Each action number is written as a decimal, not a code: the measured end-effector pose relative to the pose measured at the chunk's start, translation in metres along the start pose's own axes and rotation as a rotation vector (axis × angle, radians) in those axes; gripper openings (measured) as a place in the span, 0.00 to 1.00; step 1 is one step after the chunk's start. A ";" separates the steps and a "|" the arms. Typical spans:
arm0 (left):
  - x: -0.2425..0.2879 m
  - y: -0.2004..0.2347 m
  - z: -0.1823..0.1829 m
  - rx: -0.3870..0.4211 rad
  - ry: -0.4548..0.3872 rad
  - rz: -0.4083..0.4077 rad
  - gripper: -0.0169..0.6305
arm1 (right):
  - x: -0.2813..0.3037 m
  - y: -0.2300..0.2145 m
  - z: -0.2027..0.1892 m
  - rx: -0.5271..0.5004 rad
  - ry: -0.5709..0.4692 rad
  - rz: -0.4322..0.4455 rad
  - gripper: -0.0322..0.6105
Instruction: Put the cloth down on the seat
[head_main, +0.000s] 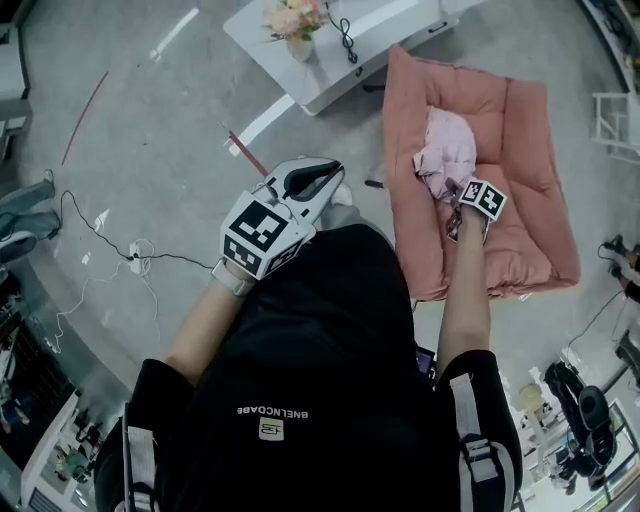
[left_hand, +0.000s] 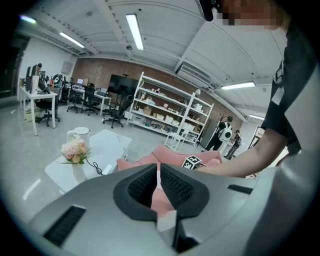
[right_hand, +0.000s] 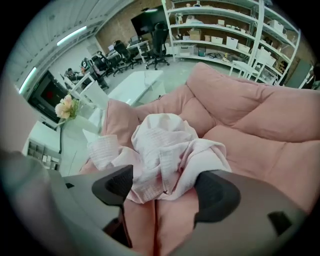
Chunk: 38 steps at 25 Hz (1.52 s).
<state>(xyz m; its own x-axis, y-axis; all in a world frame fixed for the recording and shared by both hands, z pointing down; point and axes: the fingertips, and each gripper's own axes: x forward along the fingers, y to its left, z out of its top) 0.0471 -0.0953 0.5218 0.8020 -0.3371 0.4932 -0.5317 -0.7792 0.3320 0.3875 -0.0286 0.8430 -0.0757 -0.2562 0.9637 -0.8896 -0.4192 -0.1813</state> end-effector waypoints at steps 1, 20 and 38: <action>0.000 0.000 0.002 0.004 -0.005 -0.006 0.05 | -0.004 0.000 0.001 0.007 -0.010 0.005 0.63; -0.020 0.047 0.065 0.077 -0.105 -0.055 0.05 | -0.115 0.105 0.053 0.033 -0.293 0.205 0.63; -0.040 0.094 0.124 0.140 -0.186 -0.049 0.05 | -0.266 0.265 0.129 -0.068 -0.687 0.522 0.45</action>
<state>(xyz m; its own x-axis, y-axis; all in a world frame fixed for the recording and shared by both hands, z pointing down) -0.0010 -0.2210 0.4334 0.8690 -0.3790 0.3183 -0.4586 -0.8583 0.2303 0.2297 -0.1843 0.5136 -0.2124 -0.8803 0.4242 -0.8434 -0.0541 -0.5345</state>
